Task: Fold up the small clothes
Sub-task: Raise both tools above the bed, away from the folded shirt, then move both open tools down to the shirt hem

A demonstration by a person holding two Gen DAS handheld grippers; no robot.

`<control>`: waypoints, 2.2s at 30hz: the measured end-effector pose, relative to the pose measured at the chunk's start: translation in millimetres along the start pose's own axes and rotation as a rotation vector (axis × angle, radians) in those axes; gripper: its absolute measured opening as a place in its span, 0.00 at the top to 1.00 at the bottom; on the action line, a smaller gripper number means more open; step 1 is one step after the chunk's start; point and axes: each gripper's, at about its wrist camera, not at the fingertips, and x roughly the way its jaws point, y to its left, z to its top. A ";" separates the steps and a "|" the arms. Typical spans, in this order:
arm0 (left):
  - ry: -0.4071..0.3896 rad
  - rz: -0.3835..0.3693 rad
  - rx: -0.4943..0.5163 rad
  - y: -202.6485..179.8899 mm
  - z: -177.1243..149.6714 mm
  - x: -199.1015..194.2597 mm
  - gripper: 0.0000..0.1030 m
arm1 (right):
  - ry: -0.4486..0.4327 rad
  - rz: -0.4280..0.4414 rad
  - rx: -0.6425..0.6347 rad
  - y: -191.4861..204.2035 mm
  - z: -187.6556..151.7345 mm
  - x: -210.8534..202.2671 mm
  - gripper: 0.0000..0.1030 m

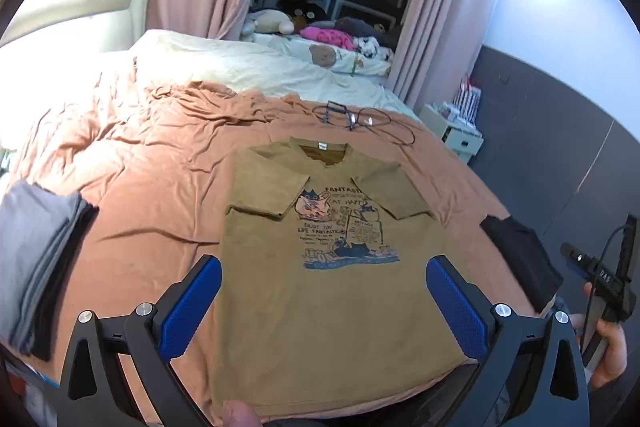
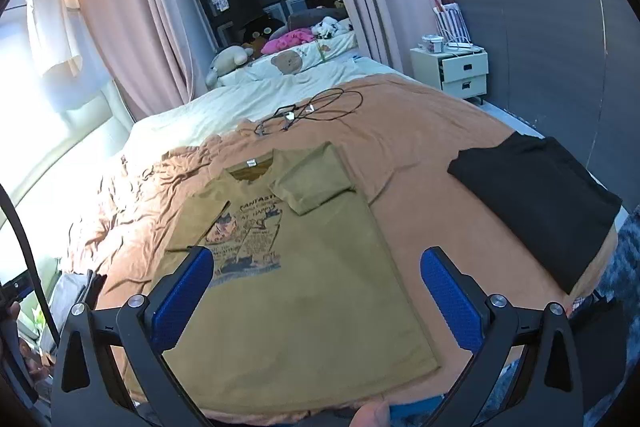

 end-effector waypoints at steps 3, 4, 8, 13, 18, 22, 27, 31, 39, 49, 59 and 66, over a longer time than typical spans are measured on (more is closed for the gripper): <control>-0.026 0.004 -0.048 15.7 -10.4 -8.4 0.00 | 0.019 0.005 -0.001 -6.2 -2.9 -0.9 0.00; -0.033 0.003 -0.065 21.2 -14.0 -10.8 0.00 | 0.021 0.001 -0.006 -8.5 -3.1 -1.7 0.00; -0.037 0.021 -0.110 42.8 -29.5 -16.8 0.00 | 0.034 0.000 -0.025 -14.3 -8.4 -5.1 0.00; -0.024 0.032 -0.149 63.5 -49.8 -18.6 0.00 | 0.081 0.038 -0.022 -23.7 -15.8 -1.4 0.00; -0.022 0.047 -0.137 75.5 -71.7 -21.4 0.00 | 0.083 0.093 0.035 -42.5 -23.8 -3.1 0.00; -0.022 0.095 -0.077 74.6 -84.6 -22.6 0.00 | 0.065 0.088 0.034 -52.9 -31.1 -5.9 0.00; 0.024 0.128 -0.058 76.9 -102.7 -16.8 0.00 | 0.078 0.077 -0.012 -55.5 -42.4 -3.6 0.00; 0.059 0.111 -0.106 84.5 -119.8 -10.0 0.00 | 0.079 0.087 0.005 -60.4 -48.4 -0.3 0.00; 0.089 0.130 -0.155 95.2 -145.0 -1.0 0.00 | 0.081 0.005 -0.040 -68.1 -59.2 7.4 0.00; 0.157 0.144 -0.198 112.8 -171.8 17.9 0.00 | 0.134 -0.064 -0.090 -68.1 -58.3 28.0 0.00; 0.179 0.089 -0.344 155.1 -185.0 33.1 0.01 | 0.171 -0.009 -0.054 -77.5 -63.3 45.6 0.00; 0.169 0.094 -0.378 172.7 -186.3 39.5 0.09 | 0.185 -0.009 -0.064 -82.9 -63.4 59.8 0.08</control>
